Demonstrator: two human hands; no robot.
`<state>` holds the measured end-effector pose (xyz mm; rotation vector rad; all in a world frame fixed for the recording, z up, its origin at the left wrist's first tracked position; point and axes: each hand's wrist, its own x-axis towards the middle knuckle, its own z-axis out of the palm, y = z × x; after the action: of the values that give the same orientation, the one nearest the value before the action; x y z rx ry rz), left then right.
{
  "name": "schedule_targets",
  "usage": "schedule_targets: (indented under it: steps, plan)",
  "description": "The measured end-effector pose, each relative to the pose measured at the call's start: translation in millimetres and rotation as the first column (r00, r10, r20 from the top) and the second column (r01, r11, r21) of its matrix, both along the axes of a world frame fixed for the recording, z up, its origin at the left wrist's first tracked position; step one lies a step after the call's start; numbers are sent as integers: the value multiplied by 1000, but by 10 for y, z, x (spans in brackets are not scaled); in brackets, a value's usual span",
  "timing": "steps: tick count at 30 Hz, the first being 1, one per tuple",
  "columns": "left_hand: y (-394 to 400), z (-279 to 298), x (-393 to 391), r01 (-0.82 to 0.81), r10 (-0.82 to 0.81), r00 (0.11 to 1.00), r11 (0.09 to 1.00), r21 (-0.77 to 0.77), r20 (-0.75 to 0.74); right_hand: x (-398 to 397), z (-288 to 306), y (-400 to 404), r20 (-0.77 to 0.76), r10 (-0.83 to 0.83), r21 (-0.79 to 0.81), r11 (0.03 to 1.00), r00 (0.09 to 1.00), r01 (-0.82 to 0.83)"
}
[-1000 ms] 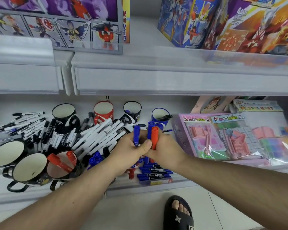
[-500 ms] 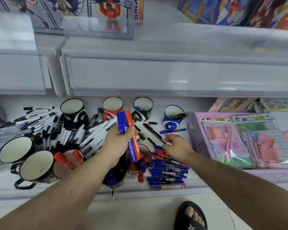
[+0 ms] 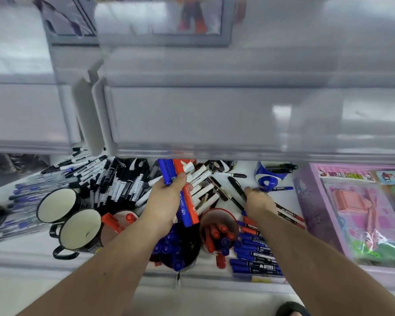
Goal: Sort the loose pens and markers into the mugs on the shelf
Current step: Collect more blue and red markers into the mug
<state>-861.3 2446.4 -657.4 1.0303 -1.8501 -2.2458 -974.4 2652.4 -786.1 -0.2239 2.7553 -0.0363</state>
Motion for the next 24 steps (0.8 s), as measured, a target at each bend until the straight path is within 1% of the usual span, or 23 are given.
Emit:
schedule_targets:
  steps: [2, 4, 6, 9, 10, 11, 14, 16, 17, 19, 20, 21, 24]
  plan:
    - [-48, 6, 12, -20, 19, 1000, 1000, -18, -1, -10, 25, 15, -21, -13, -39, 999, 1000, 12]
    - [-80, -6, 41, -7, 7, 1000, 998, -54, 6, 34, 143, 33, 24, -52, -186, 981, 998, 56]
    - [-94, -26, 81, 30, -29, 999, 995, -98, 16, 122, 314, 42, 66, -83, -346, 933, 994, 101]
    - [-74, -35, 154, 89, -87, 996, 987, -131, 20, 306, 643, 20, 98, -147, -496, 850, 984, 176]
    - [-59, -22, 182, 119, -118, 993, 983, -137, 21, 375, 748, 2, 118, -180, -543, 812, 977, 215]
    - [-38, -11, 213, 153, -151, 988, 978, -141, 23, 445, 847, -17, 159, -212, -602, 753, 964, 265]
    - [37, 22, 316, 272, -270, 962, 940, -205, 34, 656, 1103, -71, 300, -265, -750, 529, 917, 398]
    - [91, 71, 378, 358, -362, 931, 893, -272, 36, 802, 1247, -110, 328, -277, -778, 463, 903, 425]
    - [115, 102, 398, 407, -416, 909, 858, -312, 43, 875, 1323, -126, 315, -289, -778, 467, 904, 420]
    - [148, 149, 421, 477, -491, 869, 796, -373, 62, 965, 1423, -117, 227, -322, -762, 528, 919, 374]
    - [159, 161, 423, 488, -506, 861, 784, -384, 60, 981, 1469, -97, 164, -340, -757, 559, 926, 339]
    - [166, 160, 419, 490, -512, 858, 779, -391, 54, 974, 1515, -68, 112, -363, -764, 564, 925, 313]
    - [180, 151, 397, 484, -517, 855, 771, -414, 37, 797, 1585, 87, 59, -486, -842, 445, 872, 305]
